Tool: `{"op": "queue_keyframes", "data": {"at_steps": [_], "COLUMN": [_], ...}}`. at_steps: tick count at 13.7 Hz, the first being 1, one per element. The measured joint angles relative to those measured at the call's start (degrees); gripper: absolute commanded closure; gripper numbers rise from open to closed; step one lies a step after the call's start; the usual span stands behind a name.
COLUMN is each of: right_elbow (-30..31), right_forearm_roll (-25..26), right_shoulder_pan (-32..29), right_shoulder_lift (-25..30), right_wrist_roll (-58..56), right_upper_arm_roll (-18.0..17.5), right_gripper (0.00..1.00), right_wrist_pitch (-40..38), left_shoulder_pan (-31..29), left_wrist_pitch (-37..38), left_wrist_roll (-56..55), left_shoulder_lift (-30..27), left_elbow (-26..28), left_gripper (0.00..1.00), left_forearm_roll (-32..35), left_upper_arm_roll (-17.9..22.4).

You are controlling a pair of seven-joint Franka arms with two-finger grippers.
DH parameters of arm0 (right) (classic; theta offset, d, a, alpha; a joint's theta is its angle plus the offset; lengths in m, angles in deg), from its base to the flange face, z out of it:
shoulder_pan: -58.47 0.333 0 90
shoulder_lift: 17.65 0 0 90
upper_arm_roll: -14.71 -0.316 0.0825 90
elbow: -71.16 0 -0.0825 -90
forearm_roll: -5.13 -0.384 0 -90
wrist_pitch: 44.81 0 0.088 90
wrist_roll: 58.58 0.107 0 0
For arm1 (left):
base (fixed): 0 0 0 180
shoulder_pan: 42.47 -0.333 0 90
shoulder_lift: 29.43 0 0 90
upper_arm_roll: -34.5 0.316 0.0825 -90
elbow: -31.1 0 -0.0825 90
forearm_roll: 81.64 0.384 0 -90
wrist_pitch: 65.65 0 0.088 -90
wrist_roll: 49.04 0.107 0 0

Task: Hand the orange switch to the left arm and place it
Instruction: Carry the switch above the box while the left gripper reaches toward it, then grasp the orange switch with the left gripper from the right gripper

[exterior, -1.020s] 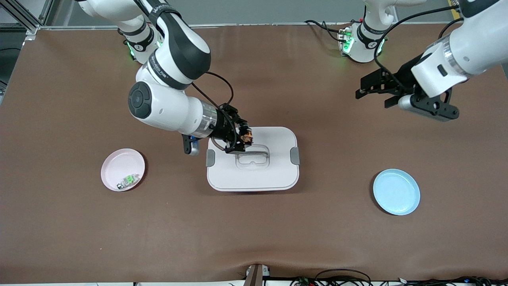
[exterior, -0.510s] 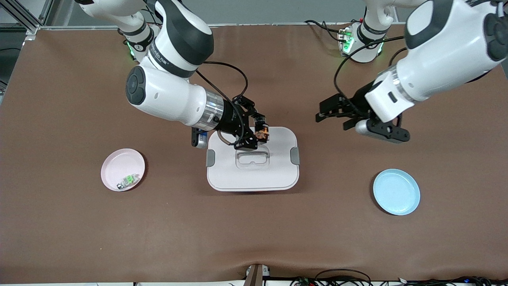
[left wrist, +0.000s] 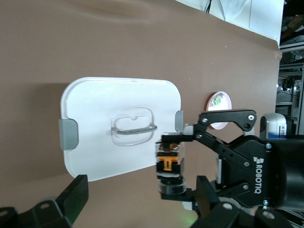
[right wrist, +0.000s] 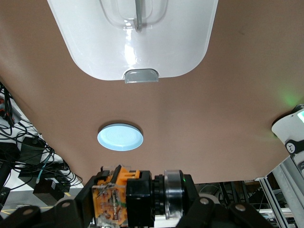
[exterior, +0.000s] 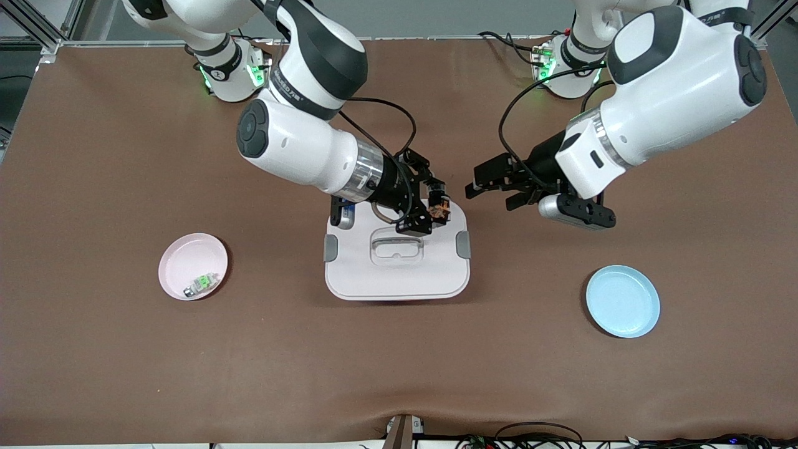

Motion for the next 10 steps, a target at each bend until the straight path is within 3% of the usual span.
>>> {"op": "queue_keyframes", "data": {"at_steps": [6, 10], "right_elbow": [-1.1, -2.0], "right_forearm_roll": [0.0, -0.1], "right_shoulder_pan": [0.1, 0.3], "right_shoulder_lift": [-0.1, -0.2], "right_wrist_roll": [1.0, 1.2], "right_upper_arm_roll": [0.0, -0.6], "right_gripper": [1.0, 1.0], "right_wrist_pitch": [1.6, 2.9], "left_shoulder_pan": [0.9, 1.8], "left_wrist_pitch": [-2.7, -3.6], "left_wrist_roll": [0.0, -0.1], "left_shoulder_lift": [2.5, 3.6], "left_elbow": [0.0, 0.0], "left_gripper": [0.11, 0.28], "left_forearm_roll": [-2.1, -2.9], "left_upper_arm_roll": [-0.7, -0.8]}}
